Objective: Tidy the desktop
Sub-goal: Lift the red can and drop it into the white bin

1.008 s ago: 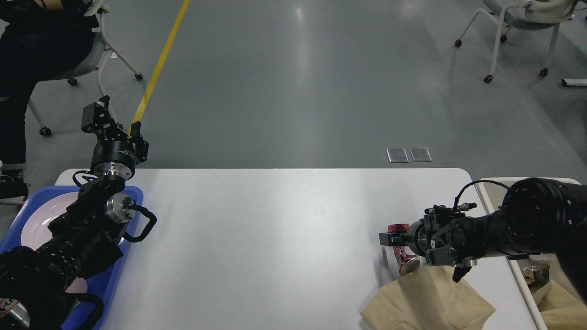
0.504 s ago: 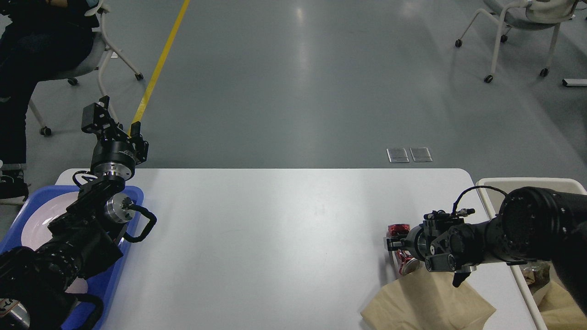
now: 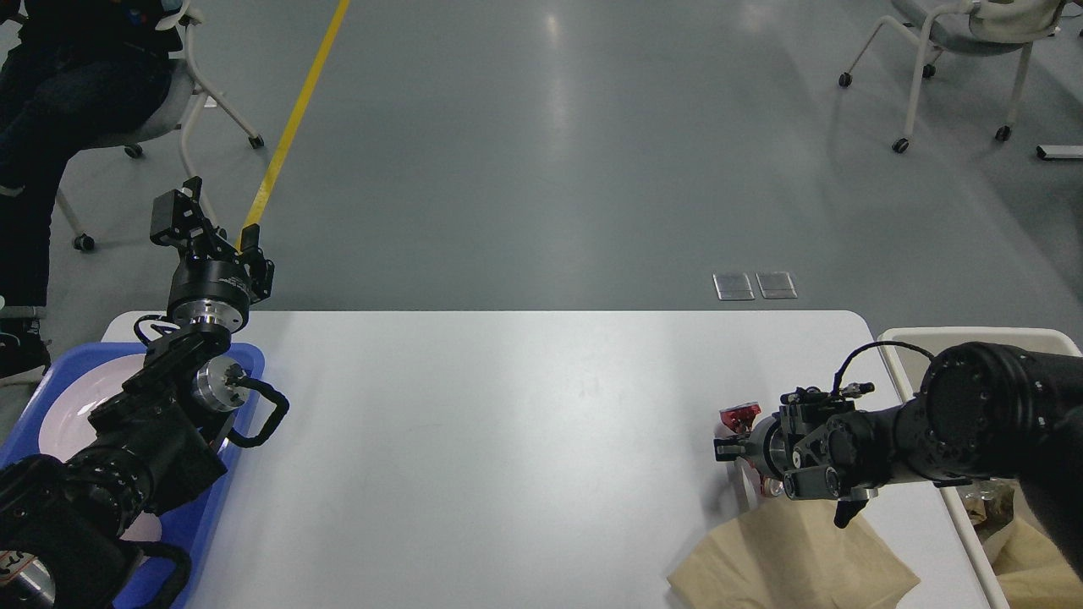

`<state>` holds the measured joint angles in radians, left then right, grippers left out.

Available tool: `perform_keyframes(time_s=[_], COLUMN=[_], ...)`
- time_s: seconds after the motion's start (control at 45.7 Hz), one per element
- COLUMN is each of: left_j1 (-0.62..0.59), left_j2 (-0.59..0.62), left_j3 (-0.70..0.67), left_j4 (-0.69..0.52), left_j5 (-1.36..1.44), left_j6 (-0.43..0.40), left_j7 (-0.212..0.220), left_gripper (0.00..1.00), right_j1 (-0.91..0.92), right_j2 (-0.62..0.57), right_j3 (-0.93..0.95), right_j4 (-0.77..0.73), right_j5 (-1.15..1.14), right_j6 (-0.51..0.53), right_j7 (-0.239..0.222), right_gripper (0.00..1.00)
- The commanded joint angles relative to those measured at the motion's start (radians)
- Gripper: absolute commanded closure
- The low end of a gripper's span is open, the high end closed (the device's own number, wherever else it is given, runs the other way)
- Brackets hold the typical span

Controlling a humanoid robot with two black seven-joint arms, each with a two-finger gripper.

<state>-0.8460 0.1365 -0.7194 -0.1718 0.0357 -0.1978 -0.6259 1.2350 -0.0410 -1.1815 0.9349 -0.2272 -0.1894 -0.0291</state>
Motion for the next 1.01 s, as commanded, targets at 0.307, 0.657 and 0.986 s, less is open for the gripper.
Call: perform_keyframes(time_s=[0.307,0.657,0.986], left_j1=[0.001,-0.001,0.001], left_j2=[0.000,0.000,0.000], left_j3=[0.000,0.000,0.000], left_j4=[0.000,0.000,0.000], left_j5=[0.000,0.000,0.000], left_j6=[0.000,0.000,0.000], left_j7=[0.000,0.000,0.000], left_gripper=[0.04,0.04,0.04], right_j1=[0.549,0.919,0.595], right_j2=[-0.238,-0.629,-0.660], right_j3=[0.056,0.379,0.367], right_j4=[0.323,0.335,0.098], right_j5=[0.002,0.026,0.031], right_j6=[0.062,0.737,0.601], right_j7=[0.005,0.002,-0.003], right_gripper=[1.00,1.00,1.00])
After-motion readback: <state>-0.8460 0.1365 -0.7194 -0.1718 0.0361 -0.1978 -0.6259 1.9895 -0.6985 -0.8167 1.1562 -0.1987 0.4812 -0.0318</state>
